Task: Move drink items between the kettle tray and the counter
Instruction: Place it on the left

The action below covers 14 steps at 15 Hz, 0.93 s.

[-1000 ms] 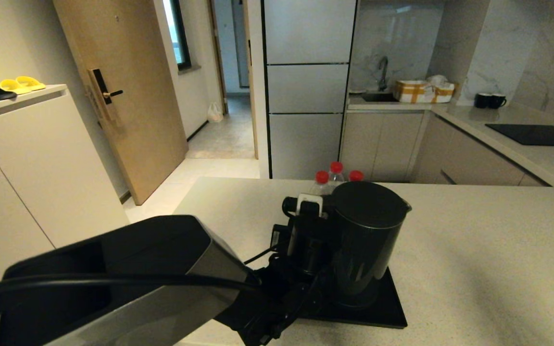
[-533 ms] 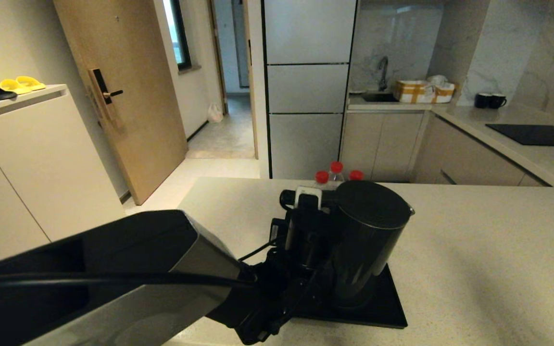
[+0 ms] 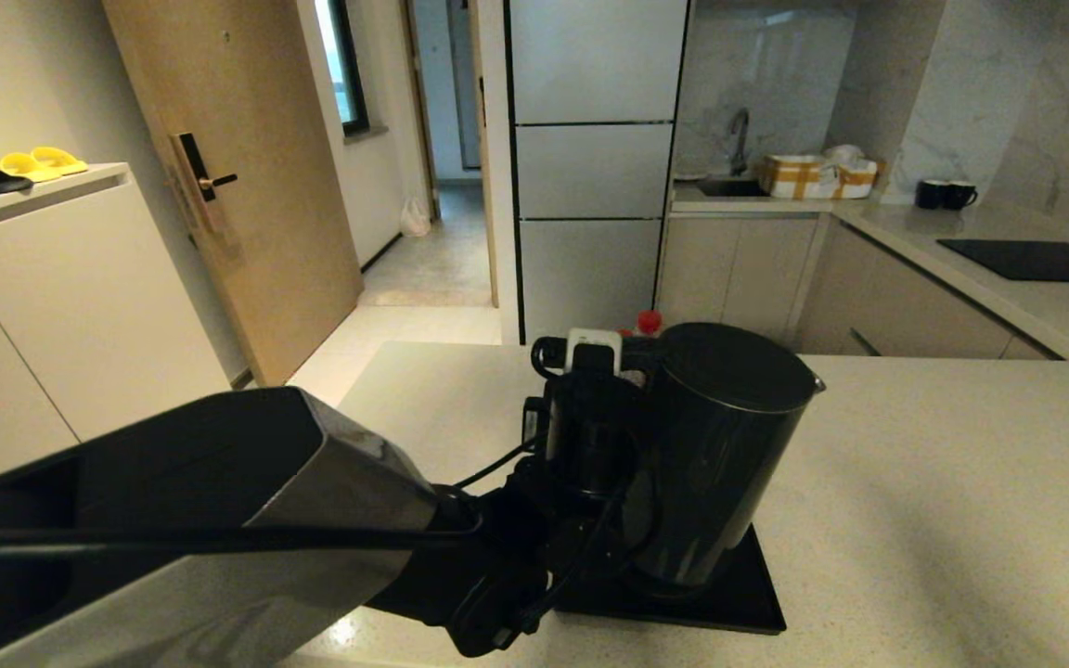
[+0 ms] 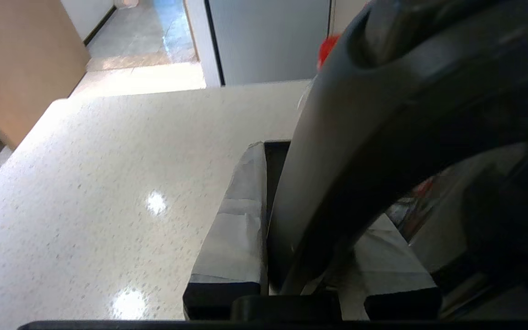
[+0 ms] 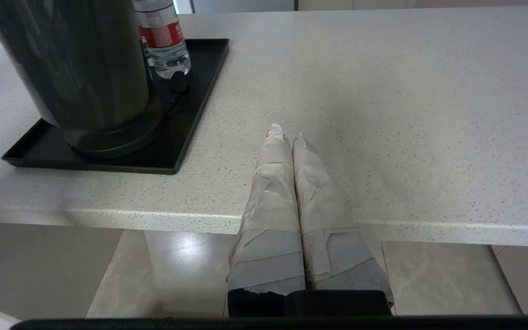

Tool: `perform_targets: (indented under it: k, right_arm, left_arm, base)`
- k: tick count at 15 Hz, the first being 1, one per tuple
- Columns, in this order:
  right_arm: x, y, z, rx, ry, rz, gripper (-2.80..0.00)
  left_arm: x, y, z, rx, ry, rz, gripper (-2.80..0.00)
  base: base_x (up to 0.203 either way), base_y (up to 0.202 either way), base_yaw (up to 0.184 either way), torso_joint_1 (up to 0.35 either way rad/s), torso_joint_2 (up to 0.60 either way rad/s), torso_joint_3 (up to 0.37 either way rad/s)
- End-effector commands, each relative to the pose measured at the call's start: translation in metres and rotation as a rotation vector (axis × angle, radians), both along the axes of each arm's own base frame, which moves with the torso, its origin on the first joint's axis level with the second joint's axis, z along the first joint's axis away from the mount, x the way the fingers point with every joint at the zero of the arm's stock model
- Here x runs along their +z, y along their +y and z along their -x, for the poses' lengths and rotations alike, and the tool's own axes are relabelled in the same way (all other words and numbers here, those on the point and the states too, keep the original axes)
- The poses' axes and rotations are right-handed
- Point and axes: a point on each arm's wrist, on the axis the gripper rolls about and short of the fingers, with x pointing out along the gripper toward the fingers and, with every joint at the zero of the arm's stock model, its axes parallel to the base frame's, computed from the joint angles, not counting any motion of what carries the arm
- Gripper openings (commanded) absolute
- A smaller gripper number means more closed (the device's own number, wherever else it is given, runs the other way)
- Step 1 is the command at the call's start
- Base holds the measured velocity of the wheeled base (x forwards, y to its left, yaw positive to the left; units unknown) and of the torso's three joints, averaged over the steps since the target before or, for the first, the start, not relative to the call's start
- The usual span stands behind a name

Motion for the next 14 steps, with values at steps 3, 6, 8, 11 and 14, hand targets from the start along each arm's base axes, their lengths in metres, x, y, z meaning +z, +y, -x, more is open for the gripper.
perform_targets:
  k: [3, 6, 8, 11, 14]
  right_arm:
    - [0.0, 0.0, 0.0, -0.001, 0.0, 0.0, -2.8]
    - [0.0, 0.0, 0.0, -0.001, 0.0, 0.0, -2.8]
    - [0.0, 0.0, 0.0, -0.001, 0.0, 0.0, -2.8]
    - [0.0, 0.0, 0.0, -0.001, 0.0, 0.0, -2.8]
    - [0.0, 0.0, 0.0, -0.001, 0.0, 0.0, -2.8]
  left_arm:
    - [0.014, 0.004, 0.001, 0.009, -0.021, 0.028, -2.8]
    - [0.034, 0.034, -0.017, 0.085, -0.045, 0.054, -2.8]
    - [0.04, 0.054, -0.026, 0.117, -0.044, 0.05, -2.8]
    - [0.048, 0.085, -0.039, 0.154, -0.033, 0.039, -2.8]
    - [0.051, 0.11, -0.043, 0.175, -0.025, 0.033, -2.8]
  base:
    - [0.0, 0.0, 0.0, 0.0, 0.0, 0.0]
    - [0.0, 0.0, 0.0, 0.0, 0.0, 0.0]
    - [0.0, 0.0, 0.0, 0.0, 0.0, 0.0]
    - [0.0, 0.0, 0.0, 0.0, 0.0, 0.0]
    - [0.0, 0.0, 0.0, 0.0, 0.0, 0.0]
